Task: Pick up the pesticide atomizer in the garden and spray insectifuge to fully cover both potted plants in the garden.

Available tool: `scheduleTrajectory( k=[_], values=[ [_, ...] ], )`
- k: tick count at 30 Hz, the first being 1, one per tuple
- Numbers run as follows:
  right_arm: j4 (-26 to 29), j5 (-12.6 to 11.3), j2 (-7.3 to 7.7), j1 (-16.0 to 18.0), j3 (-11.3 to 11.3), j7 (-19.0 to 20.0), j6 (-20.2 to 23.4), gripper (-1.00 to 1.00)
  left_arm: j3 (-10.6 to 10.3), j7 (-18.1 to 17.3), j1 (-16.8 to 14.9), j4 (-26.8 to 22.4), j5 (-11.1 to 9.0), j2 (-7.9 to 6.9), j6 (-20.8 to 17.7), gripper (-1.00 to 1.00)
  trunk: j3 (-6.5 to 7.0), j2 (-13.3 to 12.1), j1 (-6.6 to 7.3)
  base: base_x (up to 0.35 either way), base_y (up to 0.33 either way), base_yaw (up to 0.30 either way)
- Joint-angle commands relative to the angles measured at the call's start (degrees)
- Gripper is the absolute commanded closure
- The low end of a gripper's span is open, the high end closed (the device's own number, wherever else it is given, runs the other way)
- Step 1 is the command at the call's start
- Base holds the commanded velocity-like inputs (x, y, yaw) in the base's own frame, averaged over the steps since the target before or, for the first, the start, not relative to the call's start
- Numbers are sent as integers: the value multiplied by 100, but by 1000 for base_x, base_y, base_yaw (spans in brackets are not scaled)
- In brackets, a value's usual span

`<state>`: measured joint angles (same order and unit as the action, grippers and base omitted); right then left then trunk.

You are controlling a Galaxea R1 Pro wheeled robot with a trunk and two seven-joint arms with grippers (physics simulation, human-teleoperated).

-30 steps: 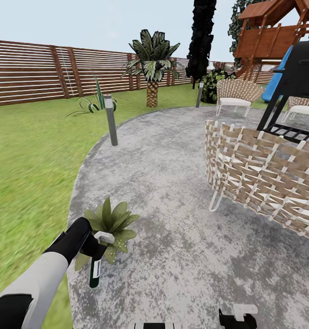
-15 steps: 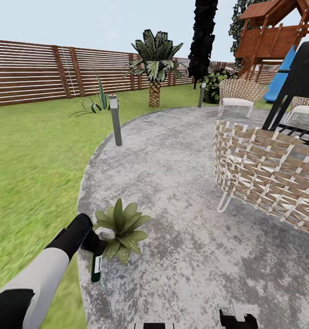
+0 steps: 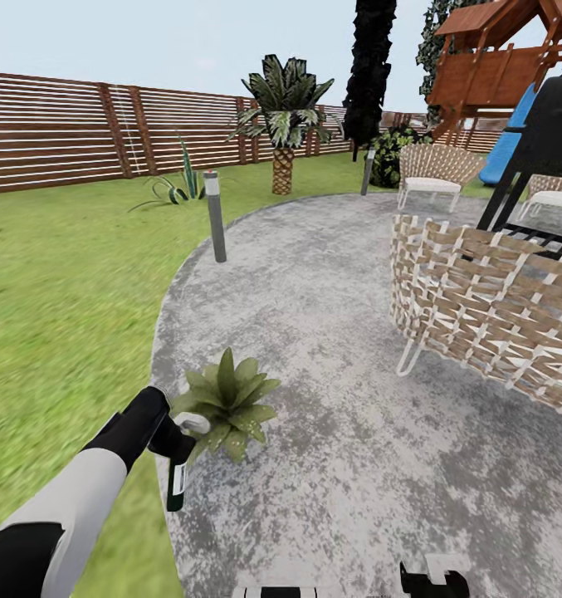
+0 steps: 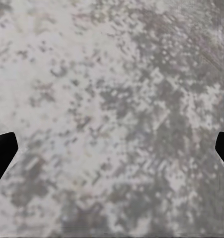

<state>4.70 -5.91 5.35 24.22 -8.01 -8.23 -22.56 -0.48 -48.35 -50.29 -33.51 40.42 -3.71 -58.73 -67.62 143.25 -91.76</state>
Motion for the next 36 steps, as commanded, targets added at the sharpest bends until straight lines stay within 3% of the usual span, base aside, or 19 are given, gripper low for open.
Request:
scheduleTrajectory(
  k=[1,17,23,29,36],
  values=[
    [-4,-59,1,4,-51,-12,-21,-100,-5,-52,4,-14,44,-7,-16,100,-4,2,3,-106,274,0],
    [4,-68,1,4,-51,-13,-21,-100,-10,-52,42,-22,45,4,-14,100,15,2,3,17,284,-48],
    [4,-68,1,4,-48,-20,-28,-100,6,-58,89,4,45,6,22,100,34,2,3,-14,38,-131],
    [4,-68,78,4,-51,-21,-29,-100,-26,-37,408,-33,79,2,72,100,35,2,3,-1,2,-7],
    [4,-68,89,4,-51,-21,-29,-100,8,-34,431,-76,65,20,81,100,35,2,3,0,0,0]
  ],
)
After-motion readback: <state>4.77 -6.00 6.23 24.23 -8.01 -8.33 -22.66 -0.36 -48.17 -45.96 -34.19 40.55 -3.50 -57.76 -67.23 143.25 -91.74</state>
